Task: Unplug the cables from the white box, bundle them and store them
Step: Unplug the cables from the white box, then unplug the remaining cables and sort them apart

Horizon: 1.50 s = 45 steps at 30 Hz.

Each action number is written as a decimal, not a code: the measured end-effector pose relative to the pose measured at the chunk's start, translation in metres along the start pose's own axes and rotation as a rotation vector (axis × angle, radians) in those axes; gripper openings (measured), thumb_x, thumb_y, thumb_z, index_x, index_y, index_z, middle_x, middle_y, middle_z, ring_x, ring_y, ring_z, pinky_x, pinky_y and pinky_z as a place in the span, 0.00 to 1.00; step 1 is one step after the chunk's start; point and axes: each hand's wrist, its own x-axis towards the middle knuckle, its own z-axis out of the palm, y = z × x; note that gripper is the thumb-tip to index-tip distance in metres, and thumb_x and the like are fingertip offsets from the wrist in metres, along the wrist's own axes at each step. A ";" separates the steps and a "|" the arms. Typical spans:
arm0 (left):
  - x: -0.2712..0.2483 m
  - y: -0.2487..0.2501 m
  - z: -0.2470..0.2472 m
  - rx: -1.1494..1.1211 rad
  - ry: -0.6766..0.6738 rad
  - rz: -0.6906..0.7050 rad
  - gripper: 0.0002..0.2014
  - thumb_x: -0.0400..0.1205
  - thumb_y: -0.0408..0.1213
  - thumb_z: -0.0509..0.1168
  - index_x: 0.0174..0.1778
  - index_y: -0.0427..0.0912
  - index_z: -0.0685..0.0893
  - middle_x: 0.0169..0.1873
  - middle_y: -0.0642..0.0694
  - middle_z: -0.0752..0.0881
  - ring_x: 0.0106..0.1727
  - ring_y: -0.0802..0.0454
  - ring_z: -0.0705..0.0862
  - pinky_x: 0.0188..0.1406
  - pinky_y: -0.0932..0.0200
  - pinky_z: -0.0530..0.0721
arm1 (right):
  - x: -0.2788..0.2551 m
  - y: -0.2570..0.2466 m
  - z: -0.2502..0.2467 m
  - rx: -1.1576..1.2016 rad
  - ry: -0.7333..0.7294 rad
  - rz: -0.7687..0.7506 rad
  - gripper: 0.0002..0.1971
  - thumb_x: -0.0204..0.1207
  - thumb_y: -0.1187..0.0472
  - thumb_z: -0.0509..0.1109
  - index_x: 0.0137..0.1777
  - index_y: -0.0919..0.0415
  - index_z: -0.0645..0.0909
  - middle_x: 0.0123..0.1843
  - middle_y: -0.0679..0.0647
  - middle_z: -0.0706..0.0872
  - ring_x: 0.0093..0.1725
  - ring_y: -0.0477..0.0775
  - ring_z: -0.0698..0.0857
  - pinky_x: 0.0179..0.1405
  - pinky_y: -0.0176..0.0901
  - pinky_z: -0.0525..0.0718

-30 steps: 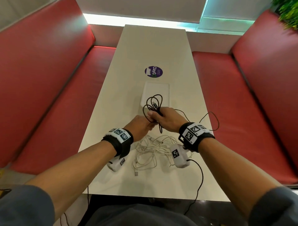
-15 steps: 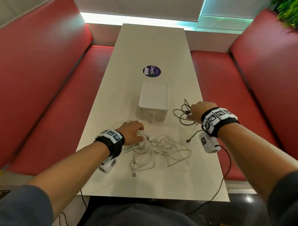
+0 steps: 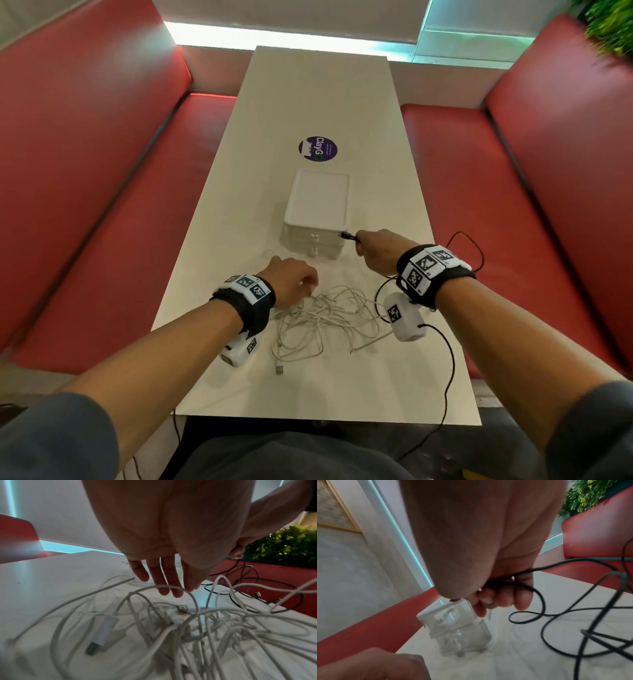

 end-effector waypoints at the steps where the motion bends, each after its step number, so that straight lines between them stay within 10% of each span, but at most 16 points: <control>1: 0.001 0.002 0.002 0.018 -0.016 0.006 0.12 0.87 0.45 0.58 0.62 0.54 0.84 0.55 0.52 0.85 0.59 0.49 0.81 0.63 0.50 0.65 | -0.001 -0.001 0.003 0.021 -0.007 -0.018 0.13 0.85 0.65 0.53 0.63 0.60 0.76 0.52 0.59 0.83 0.46 0.61 0.83 0.45 0.52 0.83; 6: 0.007 0.007 0.011 0.109 -0.002 0.065 0.17 0.89 0.42 0.54 0.72 0.56 0.79 0.59 0.46 0.82 0.61 0.43 0.79 0.61 0.46 0.68 | -0.006 -0.002 0.022 -0.004 -0.096 -0.036 0.12 0.84 0.64 0.54 0.61 0.58 0.77 0.52 0.59 0.83 0.47 0.61 0.84 0.52 0.56 0.86; 13: 0.019 0.015 0.027 0.306 0.008 0.055 0.09 0.83 0.38 0.65 0.58 0.46 0.81 0.59 0.44 0.77 0.61 0.42 0.74 0.51 0.51 0.64 | -0.010 0.000 0.036 0.020 -0.112 -0.030 0.13 0.85 0.63 0.54 0.63 0.59 0.77 0.52 0.60 0.83 0.48 0.62 0.84 0.47 0.53 0.84; 27: 0.007 0.010 -0.003 -0.158 -0.191 -0.028 0.09 0.81 0.38 0.59 0.44 0.52 0.85 0.45 0.50 0.90 0.48 0.48 0.88 0.52 0.49 0.87 | -0.007 -0.001 0.040 0.078 -0.110 -0.022 0.14 0.84 0.63 0.54 0.62 0.59 0.78 0.55 0.59 0.84 0.51 0.62 0.84 0.51 0.52 0.84; 31: 0.012 0.007 0.009 -0.052 -0.165 -0.050 0.13 0.83 0.35 0.63 0.63 0.48 0.78 0.50 0.47 0.87 0.50 0.46 0.86 0.52 0.50 0.84 | -0.009 -0.001 0.042 0.070 -0.114 -0.020 0.14 0.85 0.62 0.54 0.64 0.60 0.78 0.57 0.60 0.84 0.53 0.63 0.85 0.53 0.54 0.85; 37: 0.011 0.003 0.020 0.189 -0.045 0.005 0.04 0.81 0.31 0.64 0.47 0.43 0.83 0.50 0.45 0.77 0.44 0.44 0.79 0.39 0.53 0.76 | -0.007 0.002 0.047 0.130 -0.061 -0.043 0.13 0.87 0.59 0.52 0.61 0.59 0.77 0.52 0.59 0.84 0.47 0.61 0.84 0.49 0.53 0.85; 40: 0.009 -0.003 0.021 0.290 0.005 0.042 0.10 0.81 0.30 0.62 0.57 0.42 0.78 0.53 0.42 0.78 0.50 0.41 0.79 0.43 0.51 0.74 | -0.005 0.001 0.046 0.207 -0.010 -0.072 0.13 0.88 0.58 0.52 0.61 0.58 0.77 0.51 0.59 0.84 0.47 0.62 0.84 0.51 0.57 0.85; 45: 0.003 0.003 -0.006 -0.127 0.214 -0.023 0.12 0.82 0.26 0.55 0.56 0.46 0.66 0.41 0.52 0.87 0.41 0.44 0.86 0.45 0.46 0.85 | 0.001 -0.008 0.042 0.421 0.120 -0.095 0.14 0.87 0.58 0.52 0.58 0.57 0.79 0.52 0.59 0.85 0.51 0.62 0.84 0.47 0.51 0.79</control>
